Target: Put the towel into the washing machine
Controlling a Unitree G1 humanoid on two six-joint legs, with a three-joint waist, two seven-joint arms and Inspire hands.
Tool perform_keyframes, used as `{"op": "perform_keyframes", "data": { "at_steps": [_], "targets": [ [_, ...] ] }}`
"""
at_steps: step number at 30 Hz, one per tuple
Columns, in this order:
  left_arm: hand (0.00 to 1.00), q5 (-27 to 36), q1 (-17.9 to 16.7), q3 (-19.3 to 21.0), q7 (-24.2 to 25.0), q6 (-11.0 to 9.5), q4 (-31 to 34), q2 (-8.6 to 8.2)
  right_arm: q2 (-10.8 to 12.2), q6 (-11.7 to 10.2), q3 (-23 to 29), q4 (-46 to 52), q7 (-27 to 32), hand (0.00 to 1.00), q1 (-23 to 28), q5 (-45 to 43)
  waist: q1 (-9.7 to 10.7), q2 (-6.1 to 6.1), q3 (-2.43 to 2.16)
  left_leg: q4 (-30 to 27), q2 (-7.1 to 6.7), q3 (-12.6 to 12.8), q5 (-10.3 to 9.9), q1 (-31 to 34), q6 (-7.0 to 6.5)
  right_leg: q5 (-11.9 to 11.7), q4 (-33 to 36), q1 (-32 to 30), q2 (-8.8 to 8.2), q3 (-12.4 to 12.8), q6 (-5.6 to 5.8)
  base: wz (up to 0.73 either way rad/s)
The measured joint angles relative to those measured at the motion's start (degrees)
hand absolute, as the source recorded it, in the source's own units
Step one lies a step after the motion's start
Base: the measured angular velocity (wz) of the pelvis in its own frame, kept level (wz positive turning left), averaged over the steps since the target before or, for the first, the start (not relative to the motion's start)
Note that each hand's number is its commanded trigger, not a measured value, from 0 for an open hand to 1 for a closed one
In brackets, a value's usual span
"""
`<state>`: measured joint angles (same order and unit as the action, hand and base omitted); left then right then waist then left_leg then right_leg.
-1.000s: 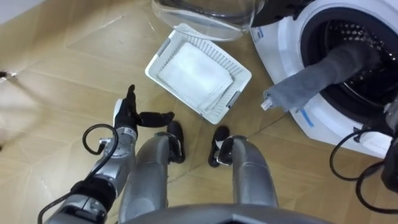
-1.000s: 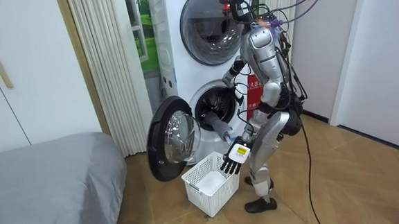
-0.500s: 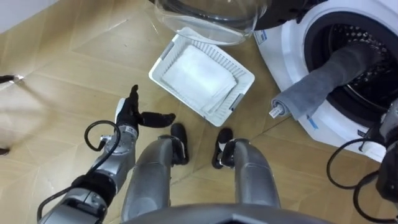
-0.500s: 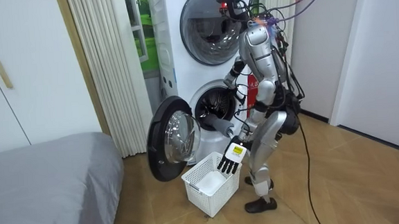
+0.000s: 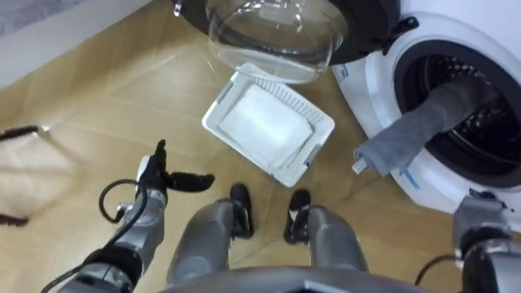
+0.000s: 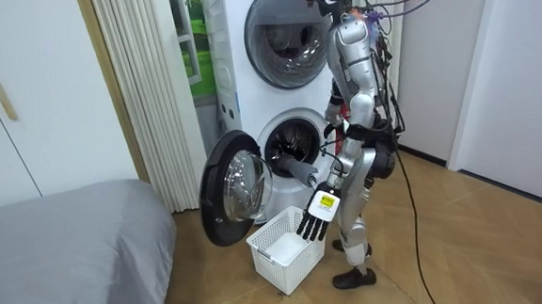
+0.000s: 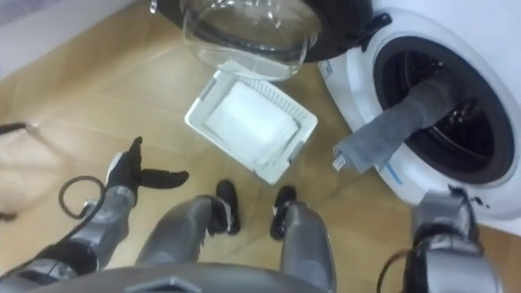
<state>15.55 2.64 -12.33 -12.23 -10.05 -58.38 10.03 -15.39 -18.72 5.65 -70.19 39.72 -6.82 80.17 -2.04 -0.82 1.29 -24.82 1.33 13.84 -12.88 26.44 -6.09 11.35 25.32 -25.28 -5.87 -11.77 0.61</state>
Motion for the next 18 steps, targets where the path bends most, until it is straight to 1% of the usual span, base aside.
{"op": "perform_keyframes", "data": {
  "at_steps": [1, 3, 4, 5, 6, 7, 8, 9, 10, 12, 15, 16, 17, 18],
  "targets": [
    [0.0, -0.4, -0.4, 0.8, 0.0, -0.4, -0.4, 0.0, 0.4, 0.1, -0.6, -0.7, -1.1, 0.0, 0.8, -2.8, 0.0, 0.15, -0.05, 0.6, -0.08, 0.0, 0.1, -0.8, 0.15, 0.0, -0.8, 0.8, 0.03, -0.1, -0.01, 0.0],
    [0.0, -2.4, -2.7, 2.8, -0.2, -1.0, -1.0, 0.17, 0.8, 0.9, -4.5, -1.5, -4.6, 0.0, 4.0, -13.7, 0.1, 0.86, -0.44, 2.4, -0.14, -0.1, 0.4, -3.5, 0.58, -0.4, -2.9, 3.8, 0.1, -0.6, -0.17, 0.0],
    [0.0, -2.7, -3.2, 3.3, -0.2, -1.0, -1.0, 0.24, 0.8, 1.2, -5.3, -1.5, -5.5, 0.0, 4.8, -16.2, 0.3, 0.9, -0.46, 2.7, -0.14, -0.2, 0.4, -4.1, 0.64, -0.4, -3.3, 4.6, 0.12, -0.9, -0.17, 0.07],
    [0.0, -2.9, -4.1, 3.6, -0.3, -1.1, -1.6, 0.46, 1.0, 1.7, -6.7, -2.4, -7.1, 0.0, 5.9, -22.3, 0.3, 0.98, -0.52, 3.8, -0.23, -0.3, 0.6, -5.6, 0.9, -0.4, -4.3, 6.0, 0.31, -0.7, -0.18, 0.04],
    [0.0, -3.0, -4.4, 3.7, -0.3, -1.1, -2.3, 0.5, 1.1, 2.1, -7.4, -3.2, -8.0, 0.0, 6.0, -25.5, 0.2, 0.97, -0.52, 4.3, -0.23, -0.2, 0.7, -6.4, 1.04, -0.5, -4.8, 6.8, 0.65, -0.5, -0.19, 0.0],
    [0.0, -3.0, -5.1, 4.3, -0.3, -1.1, -3.8, 0.58, 1.5, 2.9, -9.1, -4.1, -10.0, 0.0, 6.5, -31.2, 0.2, 0.92, -0.49, 5.6, -0.26, -0.2, 0.8, -8.5, 1.33, -0.7, -6.2, 8.8, 1.13, 0.0, -0.18, -0.1],
    [0.0, -2.9, -6.3, 4.4, -0.3, -1.0, -4.6, 0.69, 1.9, 4.0, -10.9, -4.1, -12.3, 0.0, 7.3, -35.3, 0.2, 0.77, -0.44, 6.9, -0.31, -0.2, 1.0, -10.9, 1.66, -0.8, -8.0, 11.0, 1.19, -0.2, -0.31, -0.09],
    [0.0, -3.0, -7.7, 4.5, -0.3, -0.9, -4.6, 0.69, 2.0, 5.5, -12.5, -3.8, -14.7, 0.0, 7.9, -38.4, 0.2, 0.58, -0.53, 8.0, -0.45, -0.2, 1.1, -12.9, 1.99, -0.9, -9.2, 12.7, 1.26, -0.7, -0.35, 0.0],
    [0.0, -3.2, -7.9, 4.5, -0.1, -0.9, -4.6, 0.68, 2.1, 6.1, -13.2, -3.7, -15.8, 0.0, 8.3, -39.7, 0.2, 0.53, -0.62, 8.6, -0.55, -0.3, 1.2, -13.8, 2.16, -0.8, -9.8, 13.6, 1.32, -0.9, -0.36, 0.04],
    [0.0, -4.6, -10.1, 5.0, 0.6, -0.7, -4.7, 0.68, 2.3, 8.1, -14.1, -3.9, -20.0, 0.0, 8.7, -44.0, 0.3, 0.35, -0.65, 10.7, -0.89, -0.8, 1.5, -17.2, 2.54, -0.8, -12.1, 17.2, 1.59, -1.4, -0.33, 0.11],
    [0.0, -6.4, -11.1, 6.9, 1.5, 0.2, -4.5, 0.86, 2.9, 9.5, -14.0, -3.9, -23.6, 0.0, 9.1, -48.1, 0.4, -0.2, -0.81, 11.6, -1.14, -2.3, 1.6, -19.1, 2.8, -0.8, -13.3, 19.9, 1.72, -2.5, -0.17, 0.2],
    [0.0, -7.5, -11.2, 7.9, 1.9, 0.7, -4.5, 0.84, 3.2, 10.2, -14.0, -3.7, -25.3, 0.0, 9.3, -51.0, 0.3, -0.52, -0.79, 11.6, -1.12, -2.7, 1.5, -19.9, 2.94, -0.8, -14.1, 21.2, 1.89, -2.5, -0.16, 0.13],
    [0.0, -8.5, -11.4, 8.2, 2.4, 1.4, -4.7, 0.85, 3.6, 10.8, -13.9, -3.4, -27.2, 0.0, 9.7, -53.7, 0.2, -0.71, -0.74, 11.7, -1.15, -3.0, 1.4, -20.9, 3.05, -0.8, -14.8, 22.6, 2.0, -2.5, -0.11, 0.04],
    [0.0, -8.6, -11.8, 8.4, 3.2, 1.7, -4.7, 0.81, 3.9, 11.4, -13.9, -3.4, -28.9, 0.0, 9.8, -55.8, 0.2, -0.77, -0.71, 12.1, -1.12, -3.1, 1.4, -22.1, 3.09, -0.8, -14.8, 23.5, 2.12, -2.5, -0.11, -0.03]
  ]
}}
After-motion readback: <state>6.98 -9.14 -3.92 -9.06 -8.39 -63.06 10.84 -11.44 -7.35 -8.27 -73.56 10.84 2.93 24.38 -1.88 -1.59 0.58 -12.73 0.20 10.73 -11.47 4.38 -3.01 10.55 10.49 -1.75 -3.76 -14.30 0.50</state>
